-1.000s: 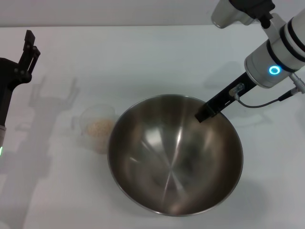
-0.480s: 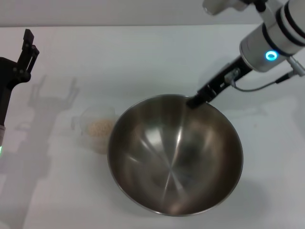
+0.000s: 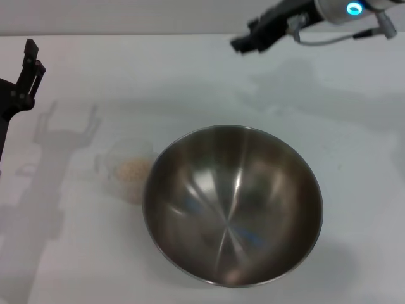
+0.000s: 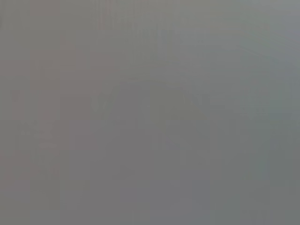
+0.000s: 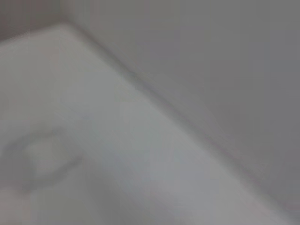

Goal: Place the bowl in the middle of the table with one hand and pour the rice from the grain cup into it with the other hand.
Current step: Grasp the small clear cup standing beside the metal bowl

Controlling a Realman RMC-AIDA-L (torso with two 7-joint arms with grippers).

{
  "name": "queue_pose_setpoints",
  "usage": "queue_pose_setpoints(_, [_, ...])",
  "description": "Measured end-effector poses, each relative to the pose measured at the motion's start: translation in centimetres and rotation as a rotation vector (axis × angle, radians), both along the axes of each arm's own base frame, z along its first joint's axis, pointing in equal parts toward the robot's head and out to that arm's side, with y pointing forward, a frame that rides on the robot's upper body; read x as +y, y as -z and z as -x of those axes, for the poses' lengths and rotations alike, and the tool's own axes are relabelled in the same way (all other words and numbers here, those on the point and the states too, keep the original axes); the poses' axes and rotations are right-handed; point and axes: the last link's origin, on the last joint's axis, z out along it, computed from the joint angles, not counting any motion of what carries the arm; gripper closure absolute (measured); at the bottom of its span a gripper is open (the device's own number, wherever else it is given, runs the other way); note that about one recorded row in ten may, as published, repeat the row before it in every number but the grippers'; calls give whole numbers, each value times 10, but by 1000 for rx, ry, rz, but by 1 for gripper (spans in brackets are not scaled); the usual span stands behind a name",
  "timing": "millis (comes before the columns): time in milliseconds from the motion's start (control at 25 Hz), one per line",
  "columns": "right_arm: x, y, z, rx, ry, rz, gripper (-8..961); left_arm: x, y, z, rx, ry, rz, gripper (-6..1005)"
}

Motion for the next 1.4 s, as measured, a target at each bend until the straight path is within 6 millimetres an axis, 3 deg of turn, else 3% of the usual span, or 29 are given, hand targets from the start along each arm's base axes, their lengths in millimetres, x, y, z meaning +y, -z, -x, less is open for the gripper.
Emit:
queue_pose_setpoints(240, [-3,-3,4,46,-215,-227,505,-4,-3,2,-5,-1,-22,194])
queue_pose_setpoints(520, [-28,14,-9,166,-432,-578,507,-14,-6,8,-9,-13,-37,195])
queue_pose_setpoints(680, [-38,19,-20,233,-460,-708,508,-17,-5,9,-15,-20,-37,196])
queue_pose_setpoints(840, [-60,26,-51,401,-468,-909,508,-18,-4,10,-39,-18,-25,196])
queue_pose_setpoints(880, [-60,26,-51,401,-468,-909,509,-18,-4,10,-39,-18,-25,196])
queue_pose_setpoints(1000, [-77,20,-92,553,-449,-1028,509,-18,-5,11,-55,-19,-15,196])
queue_pose_setpoints(1040, [-77,20,-92,553,-449,-1028,509,-18,-4,12,-56,-20,-11,197])
queue_pose_setpoints(1080, [-80,19,-103,589,-435,-1041,510,-19,-4,12,-56,-22,-8,197])
queue_pose_setpoints(1120, [-87,15,-128,679,-398,-1051,510,-21,-3,14,-54,-26,-3,197])
queue_pose_setpoints(1160, [-87,15,-128,679,-398,-1051,510,-21,-3,14,-54,-26,-3,197])
queue_pose_setpoints(1200, [-93,13,-155,720,-369,-1041,510,-22,-3,14,-53,-27,-1,197])
queue_pose_setpoints(1240, [-93,13,-155,720,-369,-1041,510,-24,-3,15,-51,-30,2,197])
queue_pose_setpoints(1320, [-102,9,-186,735,-337,-1016,511,-30,-1,18,-47,-35,13,197])
queue_pose_setpoints(1360, [-102,9,-186,735,-337,-1016,511,-30,-1,18,-47,-35,13,198])
queue_pose_setpoints(1400, [-108,6,-200,737,-305,-1010,511,-33,1,19,-44,-36,22,198])
